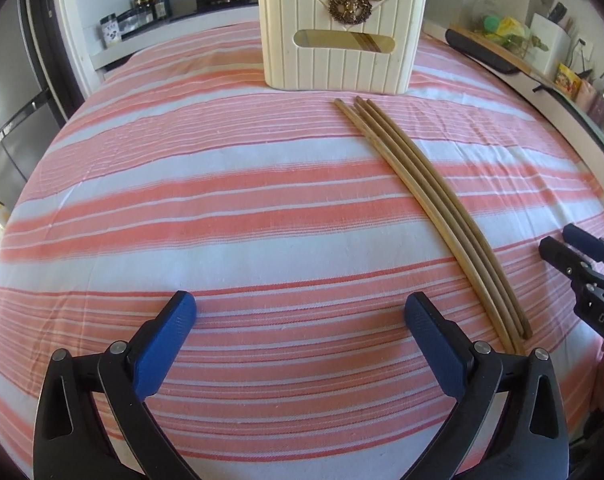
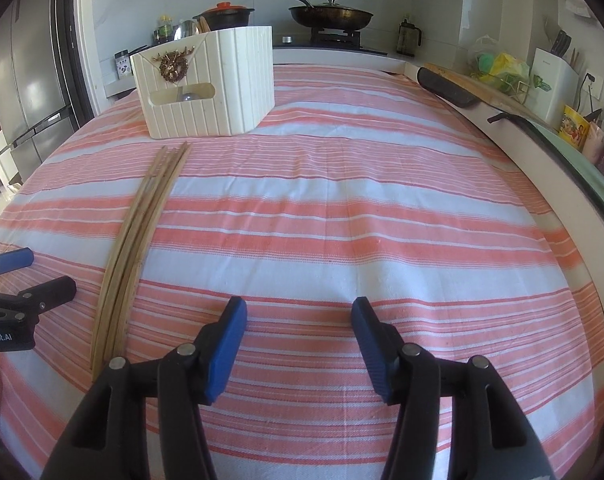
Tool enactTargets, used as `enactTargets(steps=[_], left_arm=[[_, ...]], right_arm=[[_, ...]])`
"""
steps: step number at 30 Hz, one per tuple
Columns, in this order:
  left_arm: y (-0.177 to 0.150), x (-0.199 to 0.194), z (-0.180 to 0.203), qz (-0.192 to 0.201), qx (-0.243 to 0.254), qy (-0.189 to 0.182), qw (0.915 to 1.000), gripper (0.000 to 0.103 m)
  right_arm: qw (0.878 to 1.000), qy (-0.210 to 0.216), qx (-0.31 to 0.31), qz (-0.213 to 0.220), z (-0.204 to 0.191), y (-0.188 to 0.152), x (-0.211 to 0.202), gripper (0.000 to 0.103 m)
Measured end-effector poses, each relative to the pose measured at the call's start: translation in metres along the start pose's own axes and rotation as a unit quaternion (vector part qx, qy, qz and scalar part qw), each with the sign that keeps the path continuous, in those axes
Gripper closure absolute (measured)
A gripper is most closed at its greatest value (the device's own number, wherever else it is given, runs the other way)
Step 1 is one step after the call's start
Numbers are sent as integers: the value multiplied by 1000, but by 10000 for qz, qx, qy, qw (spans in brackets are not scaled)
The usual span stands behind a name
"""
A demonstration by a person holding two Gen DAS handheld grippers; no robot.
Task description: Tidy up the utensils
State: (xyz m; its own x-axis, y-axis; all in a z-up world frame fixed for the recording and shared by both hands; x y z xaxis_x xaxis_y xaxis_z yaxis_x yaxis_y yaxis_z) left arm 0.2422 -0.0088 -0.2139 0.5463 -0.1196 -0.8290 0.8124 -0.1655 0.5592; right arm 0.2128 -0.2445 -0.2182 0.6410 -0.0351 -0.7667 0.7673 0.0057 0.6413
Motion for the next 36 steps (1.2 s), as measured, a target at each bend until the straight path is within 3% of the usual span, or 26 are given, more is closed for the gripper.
enactTargets(steps=[4, 7, 9, 13, 15, 23, 32, 36], left_arm=[[0, 0, 0, -115, -1, 1, 9999, 0], [6, 2, 0, -505, -37, -60, 9987, 1], [10, 2, 0, -737, -160, -266, 9968, 1], [18, -5, -4, -815, -764, -893, 9897, 1], [21, -6, -4, -792, -891, -944, 9884, 1], [40, -1, 12, -439, -990, -762, 9912, 1], [51, 27, 32, -255, -661, 35, 9975, 0], [50, 28, 28, -84, -641, 109, 9978, 0]], right_arm=[[10000, 0, 1, 1, 0, 0, 0, 47], [10000, 2, 3, 1, 0, 0, 0, 47], [10000, -5, -1, 2, -1, 0, 0, 47], [10000, -4, -2, 3, 0, 0, 0, 47], [10000, -5, -3, 3, 0, 0, 0, 47], [10000, -7, -3, 6, 0, 0, 0, 47], [10000, -3, 0, 8, 0, -1, 0, 47], [10000, -5, -1, 9, -1, -1, 0, 47]])
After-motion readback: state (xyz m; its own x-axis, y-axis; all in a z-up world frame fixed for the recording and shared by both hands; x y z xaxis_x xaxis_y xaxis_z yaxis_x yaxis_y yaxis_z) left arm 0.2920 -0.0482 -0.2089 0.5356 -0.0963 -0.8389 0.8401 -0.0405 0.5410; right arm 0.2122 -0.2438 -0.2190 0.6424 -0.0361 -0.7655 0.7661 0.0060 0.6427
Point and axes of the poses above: each gripper's, at about its wrist camera, not at the fingertips, and x roughly the way its jaws point, z to its right, y to its top, the point moved 4 cm from there along x, roughly the way its jaws point, and after that the axes turned 1 degree about -z, right-handed, at the moved point
